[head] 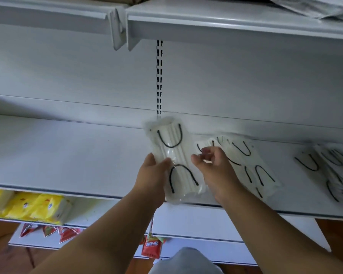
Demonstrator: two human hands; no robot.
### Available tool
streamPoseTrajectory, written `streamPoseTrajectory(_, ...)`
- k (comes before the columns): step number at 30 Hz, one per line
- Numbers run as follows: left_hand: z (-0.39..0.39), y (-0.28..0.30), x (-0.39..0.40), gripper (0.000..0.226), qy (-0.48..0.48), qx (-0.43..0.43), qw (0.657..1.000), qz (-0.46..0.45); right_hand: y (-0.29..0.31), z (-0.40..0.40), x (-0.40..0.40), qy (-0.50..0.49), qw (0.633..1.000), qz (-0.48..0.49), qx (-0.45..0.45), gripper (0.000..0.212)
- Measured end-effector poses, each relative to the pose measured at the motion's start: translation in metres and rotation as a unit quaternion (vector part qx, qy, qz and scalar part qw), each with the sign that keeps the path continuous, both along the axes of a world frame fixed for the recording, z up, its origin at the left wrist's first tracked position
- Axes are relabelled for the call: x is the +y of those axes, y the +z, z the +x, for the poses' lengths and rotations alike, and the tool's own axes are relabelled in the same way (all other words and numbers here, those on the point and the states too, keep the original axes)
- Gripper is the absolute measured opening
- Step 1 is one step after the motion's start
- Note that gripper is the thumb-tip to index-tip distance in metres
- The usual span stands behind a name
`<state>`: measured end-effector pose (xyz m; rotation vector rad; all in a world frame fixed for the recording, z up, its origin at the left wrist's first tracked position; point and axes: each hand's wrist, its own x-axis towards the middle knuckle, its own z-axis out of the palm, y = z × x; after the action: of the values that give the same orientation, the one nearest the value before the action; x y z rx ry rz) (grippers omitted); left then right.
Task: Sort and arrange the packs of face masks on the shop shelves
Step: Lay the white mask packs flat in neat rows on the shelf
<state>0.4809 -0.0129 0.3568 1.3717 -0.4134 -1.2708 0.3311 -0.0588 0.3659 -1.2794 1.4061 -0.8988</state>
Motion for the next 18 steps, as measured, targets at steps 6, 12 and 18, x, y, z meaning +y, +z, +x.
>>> streamPoseTrajectory(6, 0.003, 0.004, -0.009, 0.014, 0.065, 0.102, 0.992, -0.019, -0.017, 0.008, 0.025, -0.052, 0.924, 0.197, -0.323, 0.022)
streamPoseTrajectory(12, 0.046, 0.000, -0.017, 0.020, 0.083, 0.188, 0.970, -0.128, -0.004, -0.007, -0.007, -0.043, 0.995, 0.017, -0.093, 0.024)
streamPoseTrajectory(18, 0.086, -0.019, -0.010, 0.041, 0.008, -0.131, 0.988, -0.087, -0.008, -0.022, -0.027, 0.034, 0.993, -0.098, 0.064, 0.028)
